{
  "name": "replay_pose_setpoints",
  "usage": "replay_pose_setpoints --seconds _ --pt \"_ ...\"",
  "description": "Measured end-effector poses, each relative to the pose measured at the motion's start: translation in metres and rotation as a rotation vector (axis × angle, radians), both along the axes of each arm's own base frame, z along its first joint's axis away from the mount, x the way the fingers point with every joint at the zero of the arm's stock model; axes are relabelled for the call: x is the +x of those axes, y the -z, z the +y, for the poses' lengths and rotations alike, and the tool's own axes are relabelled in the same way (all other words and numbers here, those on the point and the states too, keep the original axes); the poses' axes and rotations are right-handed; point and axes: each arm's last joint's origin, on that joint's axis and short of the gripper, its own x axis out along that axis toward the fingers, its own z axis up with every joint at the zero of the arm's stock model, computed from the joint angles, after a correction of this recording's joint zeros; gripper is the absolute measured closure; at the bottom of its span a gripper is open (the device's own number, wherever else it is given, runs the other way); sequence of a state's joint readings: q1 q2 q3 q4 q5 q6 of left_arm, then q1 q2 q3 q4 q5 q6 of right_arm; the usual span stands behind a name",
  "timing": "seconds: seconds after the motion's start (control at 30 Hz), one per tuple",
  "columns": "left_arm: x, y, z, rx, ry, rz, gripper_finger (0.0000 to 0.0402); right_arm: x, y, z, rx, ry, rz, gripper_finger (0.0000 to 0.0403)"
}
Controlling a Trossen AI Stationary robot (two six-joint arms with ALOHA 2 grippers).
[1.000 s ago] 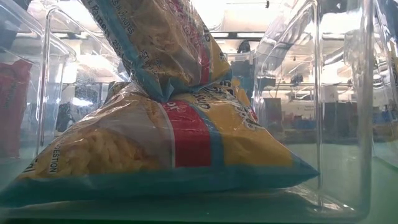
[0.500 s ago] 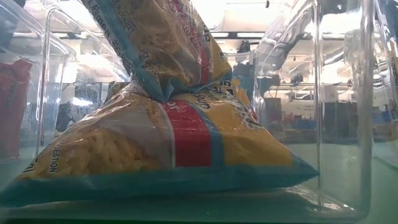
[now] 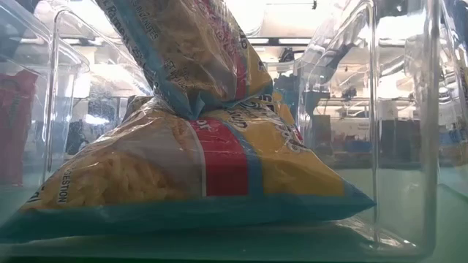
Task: Sort Maruchan noodles
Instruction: Put the yellow noodle pack into the right transparent bin
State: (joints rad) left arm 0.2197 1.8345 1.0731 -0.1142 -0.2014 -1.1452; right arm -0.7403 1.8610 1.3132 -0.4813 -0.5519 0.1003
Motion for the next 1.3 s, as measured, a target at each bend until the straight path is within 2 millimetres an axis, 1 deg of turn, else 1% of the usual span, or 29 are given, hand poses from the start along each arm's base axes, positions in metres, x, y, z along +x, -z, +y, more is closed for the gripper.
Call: replay_pose_setpoints --seconds 0.1,0.23,0.3,0.43,0.6,0.7,0.8,0.97,1.1,1.17,1.3 --pt "0.001 0.010 0.001 -0.014 -0.013 0.024 0.0255 0.000 0.000 -0.001 -0.020 0.025 0.024 0.0197" --pt "0.001 0.022 0.002 -0.033 -0.028 0.064 0.0255 0.001 0.000 0.000 0.002 0.024 0.013 0.0197" --pt "0.001 0.030 0.002 -0.050 -0.043 0.085 0.0255 0.001 -0.001 0.002 0.060 0.006 -0.026 0.0197" --pt "0.003 0.036 0.002 -0.064 -0.053 0.097 0.0255 0.006 -0.006 0.002 0.168 -0.037 -0.151 0.0197" --pt "0.002 0.037 0.003 -0.061 -0.058 0.106 0.0255 0.009 -0.009 0.000 0.190 -0.021 -0.194 0.0197" --pt "0.001 0.038 0.004 -0.068 -0.062 0.109 0.0255 0.009 -0.010 0.001 0.232 -0.040 -0.221 0.0194" --pt "0.001 0.038 0.005 -0.069 -0.064 0.111 0.0255 0.010 -0.011 0.003 0.256 -0.064 -0.241 0.0181" --pt "0.000 0.039 0.006 -0.065 -0.057 0.117 0.0255 0.012 -0.012 0.004 0.249 -0.071 -0.249 0.0152" --pt "0.000 0.039 0.006 -0.062 -0.053 0.126 0.0255 0.013 -0.010 0.003 0.189 -0.054 -0.223 0.0139" --pt "-0.001 0.039 0.006 -0.061 -0.053 0.127 0.0255 0.013 -0.010 0.002 0.150 -0.053 -0.211 0.0138" --pt "-0.001 0.039 0.007 -0.058 -0.051 0.129 0.0255 0.014 -0.010 0.002 0.124 -0.065 -0.221 0.0138"
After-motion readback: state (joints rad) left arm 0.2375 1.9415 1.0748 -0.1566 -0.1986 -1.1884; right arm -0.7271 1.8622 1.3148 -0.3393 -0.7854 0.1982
